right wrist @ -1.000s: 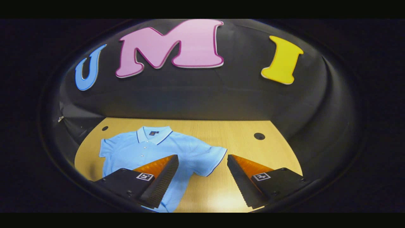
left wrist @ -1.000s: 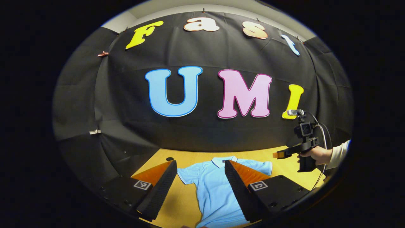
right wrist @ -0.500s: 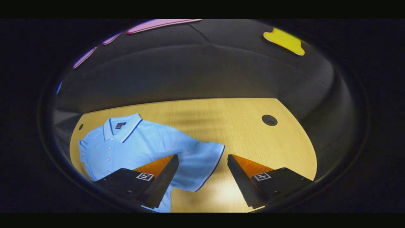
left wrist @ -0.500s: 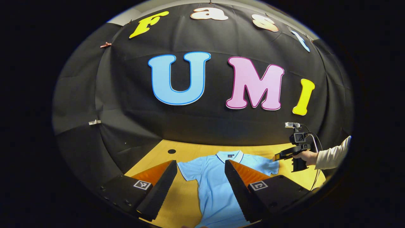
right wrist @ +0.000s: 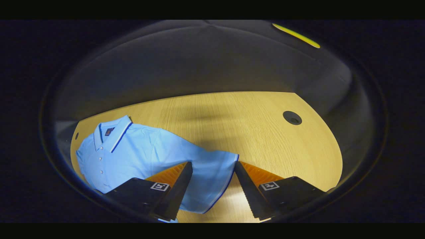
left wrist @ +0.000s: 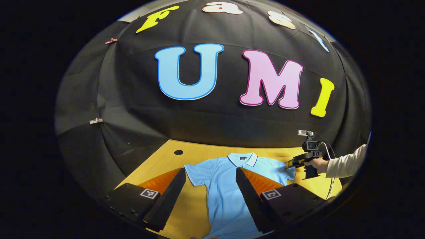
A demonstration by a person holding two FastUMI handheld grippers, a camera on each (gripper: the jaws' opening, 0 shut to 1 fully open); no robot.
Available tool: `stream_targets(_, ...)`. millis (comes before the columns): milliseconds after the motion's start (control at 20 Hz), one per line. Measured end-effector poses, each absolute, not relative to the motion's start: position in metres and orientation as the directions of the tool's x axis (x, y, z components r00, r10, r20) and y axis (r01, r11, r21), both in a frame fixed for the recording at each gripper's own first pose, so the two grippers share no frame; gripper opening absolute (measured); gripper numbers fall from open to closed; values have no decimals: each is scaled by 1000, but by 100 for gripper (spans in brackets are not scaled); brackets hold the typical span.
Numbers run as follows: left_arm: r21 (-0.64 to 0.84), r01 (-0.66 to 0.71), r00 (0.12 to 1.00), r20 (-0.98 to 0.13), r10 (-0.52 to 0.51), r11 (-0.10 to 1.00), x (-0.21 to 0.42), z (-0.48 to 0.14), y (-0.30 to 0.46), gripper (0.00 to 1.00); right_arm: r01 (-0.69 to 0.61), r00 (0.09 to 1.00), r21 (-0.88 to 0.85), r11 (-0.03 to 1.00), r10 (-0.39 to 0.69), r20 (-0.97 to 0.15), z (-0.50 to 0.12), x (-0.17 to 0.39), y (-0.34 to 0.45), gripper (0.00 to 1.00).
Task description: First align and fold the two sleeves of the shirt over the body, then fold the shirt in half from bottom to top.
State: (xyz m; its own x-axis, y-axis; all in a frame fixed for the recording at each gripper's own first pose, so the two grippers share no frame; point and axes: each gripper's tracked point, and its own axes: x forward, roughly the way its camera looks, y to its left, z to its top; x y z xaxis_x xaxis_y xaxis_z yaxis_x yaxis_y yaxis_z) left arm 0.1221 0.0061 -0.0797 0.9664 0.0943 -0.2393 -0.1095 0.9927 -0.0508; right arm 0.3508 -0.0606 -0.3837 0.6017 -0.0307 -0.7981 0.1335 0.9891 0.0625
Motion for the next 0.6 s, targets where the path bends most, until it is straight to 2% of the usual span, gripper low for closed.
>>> stream_targets(50, -54, -110, 966, -240, 94, 992, 122, -81, 7, 97, 136, 610, 66, 989, -31, -792, -383, 353, -60, 79)
stream_targets(100, -57, -110, 966, -242, 94, 992, 123, -83, 6, 97, 132, 611, 72, 989, -24, -792, -383, 354, -57, 60)
stream_targets(250, -64, -115, 964, -249, 96, 991, 126, -90, 8, 97, 122, 622, 79, 989, -14, -783, -382, 356, -49, 39)
stream_targets(300, -66, -119, 963, -252, 99, 991, 126, -91, 9, 97, 123, 625, 71, 990, -21, -780, -382, 357, -47, 16)
stream_targets(400, -75, -125, 962, -254, 102, 989, 125, -95, 12, 97, 114, 633, 68, 991, -19, -774, -381, 359, -44, 16)
stream_targets(450, -79, -125, 961, -256, 102, 989, 125, -97, 13, 97, 117, 638, 67, 991, -23, -770, -381, 361, -43, 7)
stream_targets(500, -78, -126, 960, -259, 101, 989, 124, -99, 15, 97, 117, 638, 69, 991, -22, -770, -381, 362, -42, 13)
stream_targets(600, -68, -129, 957, -271, 106, 989, 120, -105, 20, 97, 141, 629, 80, 987, -27, -777, -378, 361, -42, 7)
